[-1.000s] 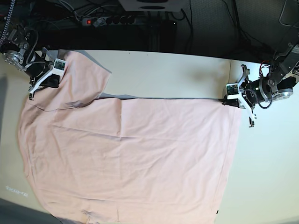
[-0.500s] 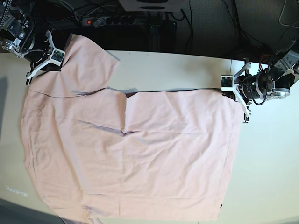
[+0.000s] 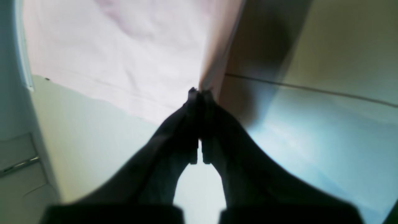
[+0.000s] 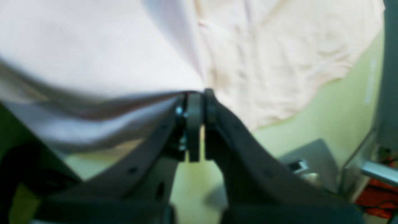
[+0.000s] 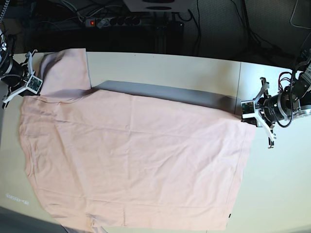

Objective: Fold the T-shirt properly
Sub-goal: 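Lift the shirt with both grippers and drag it to spread it flat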

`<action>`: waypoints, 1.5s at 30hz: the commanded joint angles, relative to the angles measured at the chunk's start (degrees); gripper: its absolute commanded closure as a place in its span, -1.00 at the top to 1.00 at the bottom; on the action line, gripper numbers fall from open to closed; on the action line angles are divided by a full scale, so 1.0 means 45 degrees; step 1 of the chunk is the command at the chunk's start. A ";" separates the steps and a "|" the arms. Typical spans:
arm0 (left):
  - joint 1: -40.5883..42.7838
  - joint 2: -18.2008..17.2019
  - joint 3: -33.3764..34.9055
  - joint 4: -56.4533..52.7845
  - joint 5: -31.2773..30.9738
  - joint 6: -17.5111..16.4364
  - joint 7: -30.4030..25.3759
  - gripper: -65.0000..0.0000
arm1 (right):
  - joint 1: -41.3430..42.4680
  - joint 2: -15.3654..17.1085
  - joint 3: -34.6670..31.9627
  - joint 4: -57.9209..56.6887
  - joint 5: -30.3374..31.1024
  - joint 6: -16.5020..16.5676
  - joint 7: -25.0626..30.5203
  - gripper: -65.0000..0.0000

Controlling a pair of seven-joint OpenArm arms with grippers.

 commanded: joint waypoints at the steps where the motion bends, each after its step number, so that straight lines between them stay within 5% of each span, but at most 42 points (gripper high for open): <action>1: -0.0209 -0.0243 -0.0393 0.0199 -0.0175 -0.0151 -0.0034 -1.00 | 0.0291 0.0398 0.0204 0.0146 0.0121 0.0869 0.0117 -1.00; 11: -0.0272 -0.0214 -0.1501 0.0214 -0.0510 -0.0136 -0.0087 -1.00 | 0.1977 0.0801 0.0199 0.0141 0.0850 0.1457 0.0019 -1.00; 24: -0.1336 0.0515 -0.1501 0.0180 -0.0617 0.0019 -0.0083 -1.00 | 0.2905 0.3259 0.0199 -0.0049 0.1389 0.1734 0.0180 -1.00; 33: -0.2370 0.1783 -0.1501 -0.1316 -0.0044 0.0087 -0.0087 -1.00 | 0.2905 0.3361 0.0185 -0.0636 0.1243 0.1870 0.0748 -1.00; 45: -0.2603 0.1938 -0.1501 -0.1622 0.0680 0.0092 -0.0185 -1.00 | 0.2909 0.3371 0.0185 -0.1443 -0.0058 0.1821 0.1826 -1.00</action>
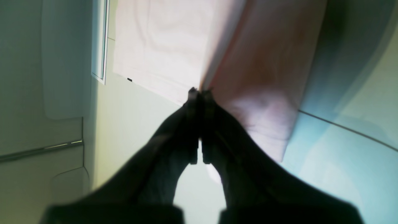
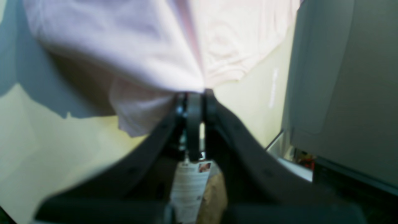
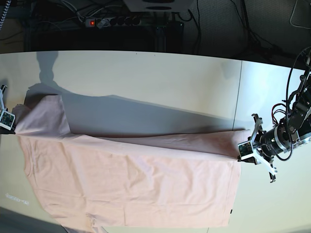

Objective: Fold the T-shirt properly
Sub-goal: 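Lift the shirt with both grippers and drag it to spread it flat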

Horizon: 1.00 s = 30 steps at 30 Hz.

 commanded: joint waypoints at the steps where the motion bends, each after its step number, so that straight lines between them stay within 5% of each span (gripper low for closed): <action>1: -0.0306 -0.0253 -0.0180 0.0097 0.0078 0.0044 -0.0034 -1.00 | 0.0175 0.0432 0.0194 -0.0097 -0.0087 0.0913 0.0019 -1.00; 11: -0.0306 -0.0257 -0.0180 0.0097 0.0068 0.0044 -0.0034 -1.00 | 0.1661 0.0423 -0.0831 -0.0923 -0.0291 0.0690 0.0253 -1.00; 15: -0.0306 -0.0257 -0.0180 0.0097 0.0068 0.0044 -0.0034 -1.00 | 0.4342 -0.0019 -0.3623 -0.1617 -0.0665 0.0418 0.0296 -1.00; 30: -0.0607 -0.0243 -0.0180 -0.0709 0.0806 0.0044 -0.1277 -1.00 | 1.5650 -0.4405 -1.4644 -0.6926 -0.0937 0.0466 0.0053 -1.00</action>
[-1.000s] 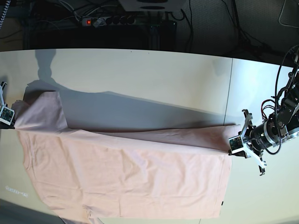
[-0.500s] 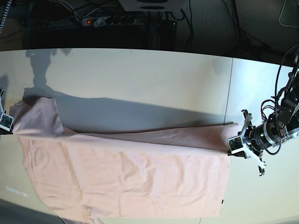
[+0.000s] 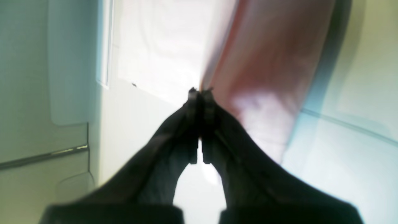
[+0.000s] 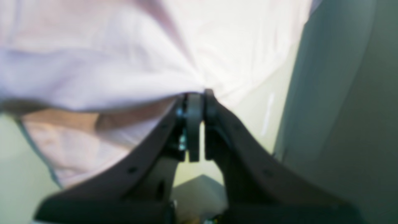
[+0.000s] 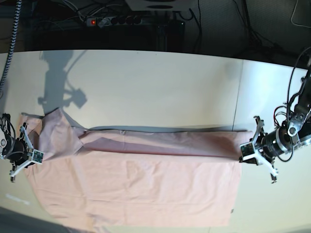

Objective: Fold the T-shirt properly
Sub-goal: 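Lift the shirt with both grippers and drag it to spread it flat, then lower the shirt edge with both grippers and regrasp the shoulder edges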

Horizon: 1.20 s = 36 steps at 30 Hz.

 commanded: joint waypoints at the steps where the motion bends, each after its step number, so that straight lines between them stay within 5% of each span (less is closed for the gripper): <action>1: -0.0457 -0.0219 -0.0180 -0.0136 0.0034 0.0063 -0.0180 -1.00 | 0.0831 -0.0097 -0.0248 -0.0345 -0.0044 0.0529 0.0029 -1.00; 10: -0.1622 0.0529 -0.0180 -0.2166 0.0452 0.0000 -0.0831 -1.00 | 0.2273 -0.2846 -0.1209 -0.3215 -0.0049 0.0525 0.0131 -1.00; 18: -0.1962 0.0559 -0.0146 -0.3507 0.0413 -0.0180 -0.1637 -1.00 | 0.2229 -0.3211 -0.1209 -0.3988 -0.0622 0.0520 0.0850 -1.00; 24: -0.1962 0.0549 -0.0146 -0.3813 0.0204 -0.0034 -0.1632 -0.30 | 0.2239 -0.3211 -0.1209 -0.4070 -0.0602 0.0520 0.1574 -1.00; 25: -0.1962 0.0549 -0.0146 -0.3813 0.0058 0.0131 -0.1622 -0.19 | 0.2244 -0.3211 -0.1209 -0.4075 -0.0602 0.0500 0.1637 -0.86; 27: -0.1962 0.0544 -0.0146 -0.3832 -0.0253 0.0393 -0.1486 0.00 | 0.2254 -0.3211 -0.1205 -0.4085 -0.0578 0.0486 0.1666 -0.25; 29: -0.1962 0.0549 -0.0146 -0.3837 -0.0777 0.0826 -0.0947 0.03 | 0.2254 -0.3206 -0.1205 -0.4148 -0.0175 0.0486 0.1661 0.13; 36: -0.2288 0.0539 -0.0160 -0.3832 -0.3881 0.2754 0.0253 -0.14 | 0.2181 -0.3099 -0.0112 -0.4265 0.2769 0.0481 0.1651 0.19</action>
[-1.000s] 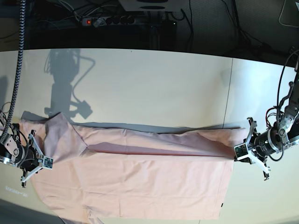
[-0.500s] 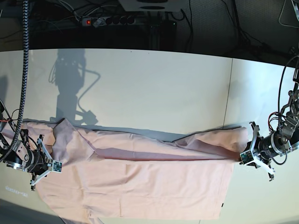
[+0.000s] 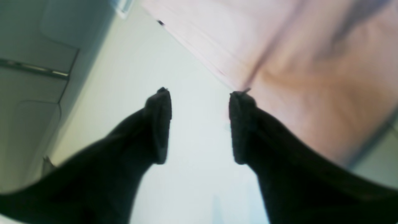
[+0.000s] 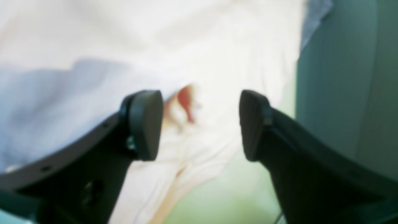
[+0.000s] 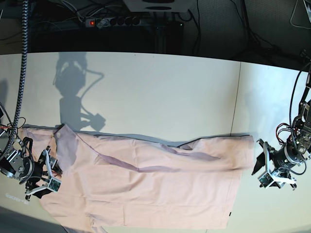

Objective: Fold the T-shirt properly
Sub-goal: 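Lower the shirt edge with both grippers and regrasp the shoulder edges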

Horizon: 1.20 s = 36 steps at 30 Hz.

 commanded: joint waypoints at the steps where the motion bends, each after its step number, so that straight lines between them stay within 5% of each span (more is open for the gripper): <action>1: -0.0491 -0.0209 -0.0160 0.0151 -0.0559 0.0486 -0.0073 -0.29 | 0.0515 0.0214 0.0636 0.0034 0.0554 0.0481 0.0131 0.19; 5: -0.0758 -0.0053 -0.0160 0.0151 -0.2744 0.0651 0.1355 -0.99 | 0.0500 0.0151 0.2827 0.0015 0.3536 0.0495 -0.1651 0.09; 9: -0.0869 0.0534 -0.0311 0.0151 -0.4658 0.0646 0.2807 -1.00 | 0.0073 0.0039 0.5003 -0.0068 0.5508 0.0539 -0.3308 -1.00; 12: -0.0860 0.1234 -0.0719 0.0131 -0.5610 0.0646 0.3648 -1.00 | -0.0578 -0.0126 0.6324 -0.0272 0.5557 0.0627 -0.3944 -1.00; 24: -0.0869 0.4206 -0.2361 -0.2380 -0.5707 0.0593 0.6926 -1.00 | -0.3551 -0.1001 1.0083 -0.2123 0.5027 0.0627 -0.4085 -1.00; 36: -0.0874 0.4512 -0.2361 -0.3492 -0.5037 0.0593 0.7820 -1.00 | -0.5017 -0.1574 1.0588 -0.2322 0.4464 0.0622 -0.4313 -1.00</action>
